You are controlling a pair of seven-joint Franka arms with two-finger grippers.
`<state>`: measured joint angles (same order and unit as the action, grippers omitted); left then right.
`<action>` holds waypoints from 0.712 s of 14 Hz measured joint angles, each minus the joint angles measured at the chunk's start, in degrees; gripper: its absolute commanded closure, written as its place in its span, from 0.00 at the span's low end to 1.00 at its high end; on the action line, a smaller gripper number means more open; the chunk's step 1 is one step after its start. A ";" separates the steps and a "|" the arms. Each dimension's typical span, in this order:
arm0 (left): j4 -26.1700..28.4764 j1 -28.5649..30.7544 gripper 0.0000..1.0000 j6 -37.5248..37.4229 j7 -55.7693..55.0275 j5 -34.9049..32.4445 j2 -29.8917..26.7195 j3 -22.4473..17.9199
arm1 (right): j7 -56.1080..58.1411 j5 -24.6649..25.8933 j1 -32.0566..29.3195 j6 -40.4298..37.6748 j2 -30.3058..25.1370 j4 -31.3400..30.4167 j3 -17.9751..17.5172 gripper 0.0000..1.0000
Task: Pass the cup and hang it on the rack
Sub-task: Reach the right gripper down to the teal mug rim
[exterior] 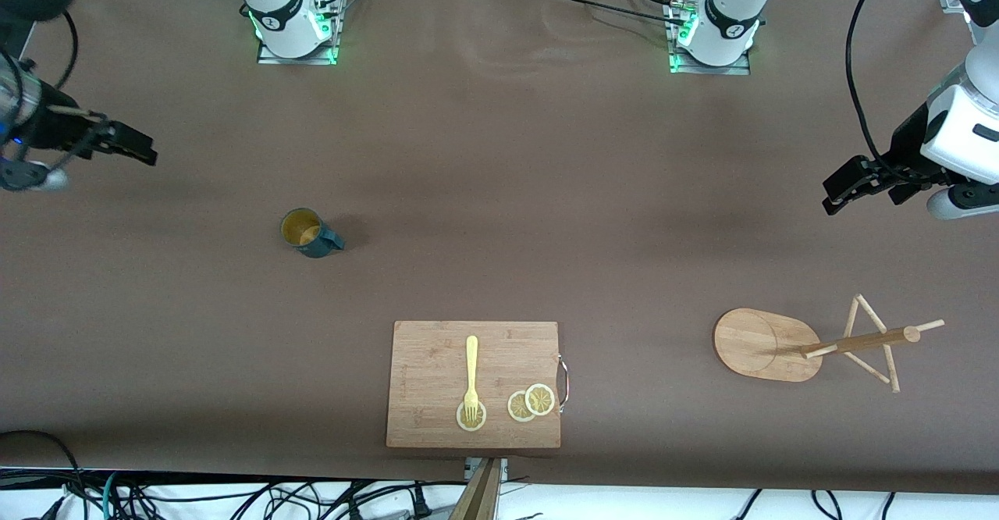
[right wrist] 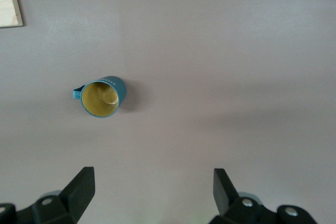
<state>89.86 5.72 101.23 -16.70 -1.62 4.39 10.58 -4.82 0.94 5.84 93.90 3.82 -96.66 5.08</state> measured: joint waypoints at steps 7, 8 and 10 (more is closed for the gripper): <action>-0.04 0.00 0.00 0.00 0.00 0.00 0.00 0.00 | -8.84 0.01 4.59 26.76 5.71 -18.41 -0.90 0.00; -0.05 0.00 0.00 0.00 0.00 0.00 0.00 0.00 | -10.94 0.01 4.68 31.47 5.69 -22.17 -1.24 0.00; -0.05 0.00 0.00 0.00 0.00 0.00 0.00 0.00 | -13.24 0.02 4.81 38.88 5.68 -27.82 -1.91 0.00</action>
<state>89.82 5.72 101.23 -16.70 -1.62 4.39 10.58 -18.07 0.96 10.65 132.78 9.51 -124.48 3.16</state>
